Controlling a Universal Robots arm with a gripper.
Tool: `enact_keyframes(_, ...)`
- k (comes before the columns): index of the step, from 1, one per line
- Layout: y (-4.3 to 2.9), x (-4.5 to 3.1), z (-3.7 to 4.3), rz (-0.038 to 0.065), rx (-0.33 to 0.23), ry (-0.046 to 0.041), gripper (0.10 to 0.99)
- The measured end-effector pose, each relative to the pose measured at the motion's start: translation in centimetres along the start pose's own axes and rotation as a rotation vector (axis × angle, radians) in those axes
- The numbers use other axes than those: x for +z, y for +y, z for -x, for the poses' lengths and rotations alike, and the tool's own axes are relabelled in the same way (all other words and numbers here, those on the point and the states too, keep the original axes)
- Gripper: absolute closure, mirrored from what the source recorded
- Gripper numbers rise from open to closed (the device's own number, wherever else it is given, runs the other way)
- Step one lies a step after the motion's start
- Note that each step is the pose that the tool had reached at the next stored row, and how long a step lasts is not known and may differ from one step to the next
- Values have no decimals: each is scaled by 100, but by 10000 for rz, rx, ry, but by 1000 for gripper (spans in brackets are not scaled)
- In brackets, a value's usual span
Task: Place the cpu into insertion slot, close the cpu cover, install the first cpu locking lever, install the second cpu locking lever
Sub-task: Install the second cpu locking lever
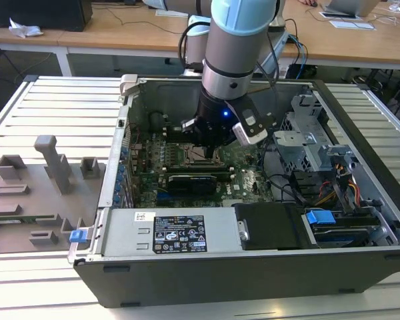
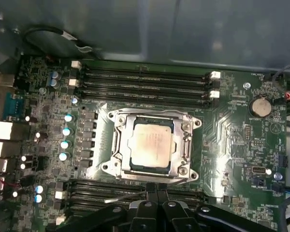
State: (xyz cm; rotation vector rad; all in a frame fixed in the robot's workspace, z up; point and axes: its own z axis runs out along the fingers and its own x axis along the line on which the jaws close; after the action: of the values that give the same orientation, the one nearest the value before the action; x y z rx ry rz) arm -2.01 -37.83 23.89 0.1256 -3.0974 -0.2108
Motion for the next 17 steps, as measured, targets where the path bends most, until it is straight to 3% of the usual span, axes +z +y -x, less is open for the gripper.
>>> enact_keyframes(1, -14, 6, -19, 93, -5, -7, 980)
enact_keyframes(4, -63, 31, -73, 236, -11, -18, 980)
enact_keyframes(10, -86, 175, -197, 246, -11, -20, 980)
enact_keyframes(13, -93, 272, -324, 261, -18, -19, 980)
enact_keyframes(17, -103, 333, -440, 331, -70, -17, 980)
